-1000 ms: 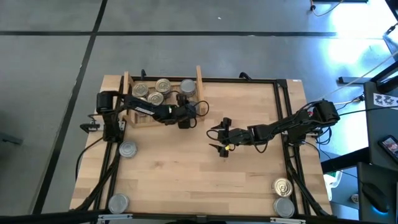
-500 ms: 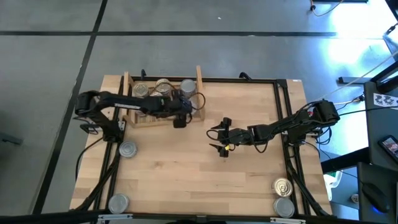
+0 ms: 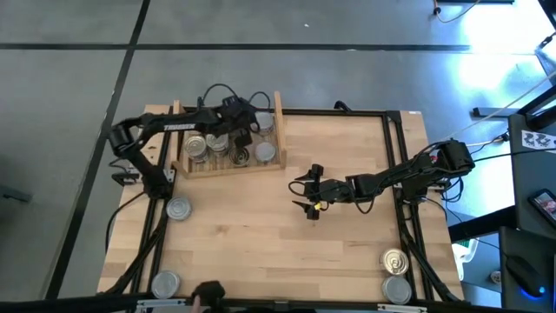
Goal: Stack canned seafood by type on shelf
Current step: Adjust the blue tuna cans
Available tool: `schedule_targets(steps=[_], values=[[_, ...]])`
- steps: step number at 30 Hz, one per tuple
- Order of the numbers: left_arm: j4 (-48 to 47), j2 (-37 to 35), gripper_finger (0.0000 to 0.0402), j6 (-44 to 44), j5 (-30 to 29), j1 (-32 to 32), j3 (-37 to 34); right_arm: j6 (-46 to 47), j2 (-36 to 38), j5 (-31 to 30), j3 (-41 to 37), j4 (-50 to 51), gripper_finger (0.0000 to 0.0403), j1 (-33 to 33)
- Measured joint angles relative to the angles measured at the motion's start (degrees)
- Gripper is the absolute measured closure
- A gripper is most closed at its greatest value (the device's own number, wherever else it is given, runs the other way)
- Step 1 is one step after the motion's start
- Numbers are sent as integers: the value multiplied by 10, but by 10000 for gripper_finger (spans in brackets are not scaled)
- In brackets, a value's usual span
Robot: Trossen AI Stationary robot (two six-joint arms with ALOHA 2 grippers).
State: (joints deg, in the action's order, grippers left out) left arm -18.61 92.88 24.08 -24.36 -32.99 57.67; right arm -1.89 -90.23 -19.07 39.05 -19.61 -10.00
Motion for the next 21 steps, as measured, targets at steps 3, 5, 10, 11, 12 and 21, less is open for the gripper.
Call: schedule_targets(steps=[3, 5, 10, 11, 12, 21], values=[[26, 31, 125, 37, 1, 0, 5, 0, 0, 0, 0, 0, 33, 0], [22, 52, 125, 55, -19, 4, 23, 0, 0, 0, 0, 0, 33, 4], [-20, 89, 125, 65, -42, -1, 50, 1, 0, 1, 0, 0, 33, 4], [-20, 93, 125, 67, -40, -3, 50, 1, 0, 1, 0, 0, 33, 4], [-19, 97, 125, 71, -39, -5, 51, 1, 0, 1, 0, 1, 33, 4], [-71, 117, 125, 50, -51, -21, 52, 1, 0, 2, 0, 2, 33, 4]])
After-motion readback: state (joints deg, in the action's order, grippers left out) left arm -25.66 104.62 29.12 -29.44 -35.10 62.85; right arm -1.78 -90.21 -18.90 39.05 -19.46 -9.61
